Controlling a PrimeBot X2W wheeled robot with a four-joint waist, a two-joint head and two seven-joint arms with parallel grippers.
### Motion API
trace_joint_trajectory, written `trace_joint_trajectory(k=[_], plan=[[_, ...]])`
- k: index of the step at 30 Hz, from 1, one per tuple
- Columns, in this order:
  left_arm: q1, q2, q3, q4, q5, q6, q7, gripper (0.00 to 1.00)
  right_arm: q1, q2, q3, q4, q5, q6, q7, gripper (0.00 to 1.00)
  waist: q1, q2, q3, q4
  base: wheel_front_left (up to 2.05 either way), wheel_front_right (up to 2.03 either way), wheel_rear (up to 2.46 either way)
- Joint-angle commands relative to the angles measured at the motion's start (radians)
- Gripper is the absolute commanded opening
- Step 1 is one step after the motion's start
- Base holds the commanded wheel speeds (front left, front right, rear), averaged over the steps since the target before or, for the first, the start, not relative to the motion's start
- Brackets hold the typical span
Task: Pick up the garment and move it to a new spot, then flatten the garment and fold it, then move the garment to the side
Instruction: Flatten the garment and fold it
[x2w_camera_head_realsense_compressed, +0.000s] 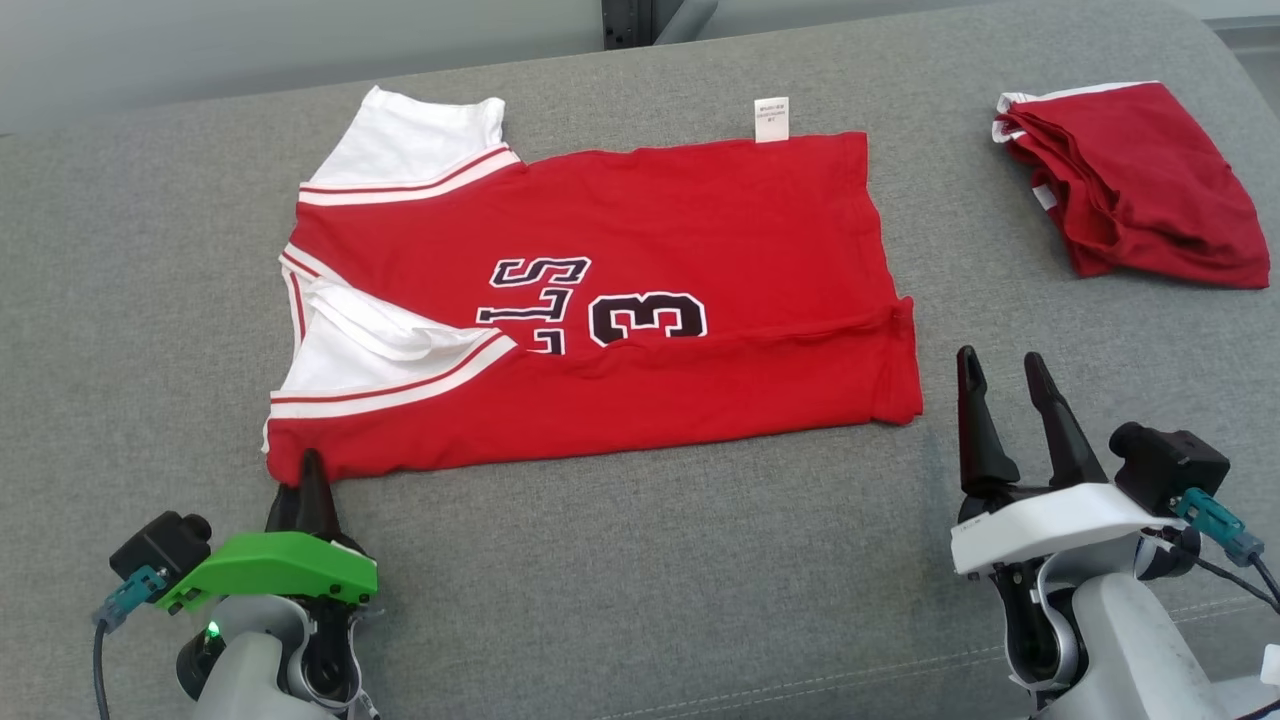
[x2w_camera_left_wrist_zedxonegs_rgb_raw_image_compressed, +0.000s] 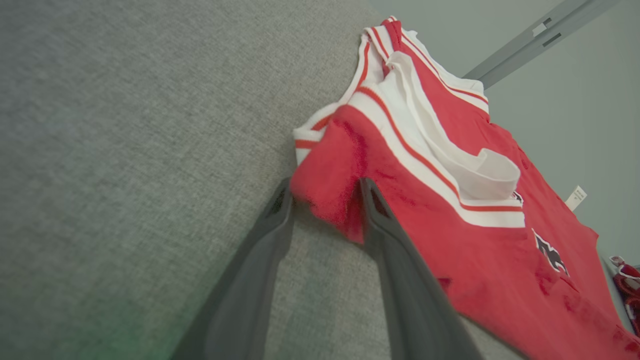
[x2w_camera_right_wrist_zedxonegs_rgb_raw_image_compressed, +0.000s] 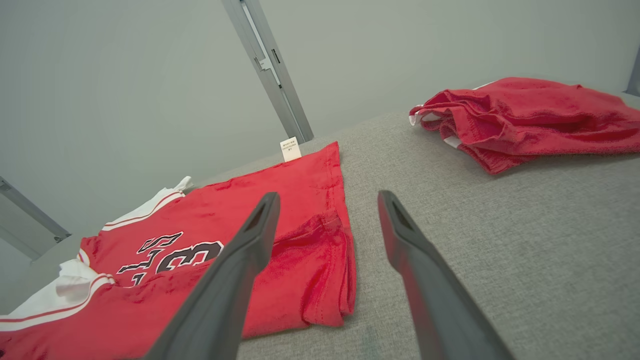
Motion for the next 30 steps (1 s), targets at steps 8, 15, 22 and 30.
trace_joint_trajectory(k=[8,15,22,30], plan=[[-0.013,0.007,-0.03,-0.071,-0.008,-0.007,-0.024,0.0,-0.036,-0.001,0.0,0.166,0.014,0.0,0.024,1.0,0.0,0.0097,-0.009,0.018,0.0,0.0,0.0],[0.004,0.004,-0.072,-0.15,-0.007,-0.007,-0.026,0.0,-0.134,-0.001,0.035,0.379,0.048,-0.001,0.021,1.0,0.0,0.0097,-0.009,0.04,0.0,0.0,0.0],[0.015,0.0,-0.091,-0.199,0.004,-0.007,-0.026,0.0,-0.247,-0.002,0.081,0.58,0.073,-0.001,0.015,1.0,0.0,0.0097,-0.002,0.057,0.0,0.0,0.0],[0.029,0.0,-0.082,-0.26,0.025,-0.007,-0.026,0.0,-0.321,-0.001,0.117,0.676,0.144,-0.001,-0.001,0.0,0.0,0.0097,0.002,0.064,0.0,0.0,0.0]])
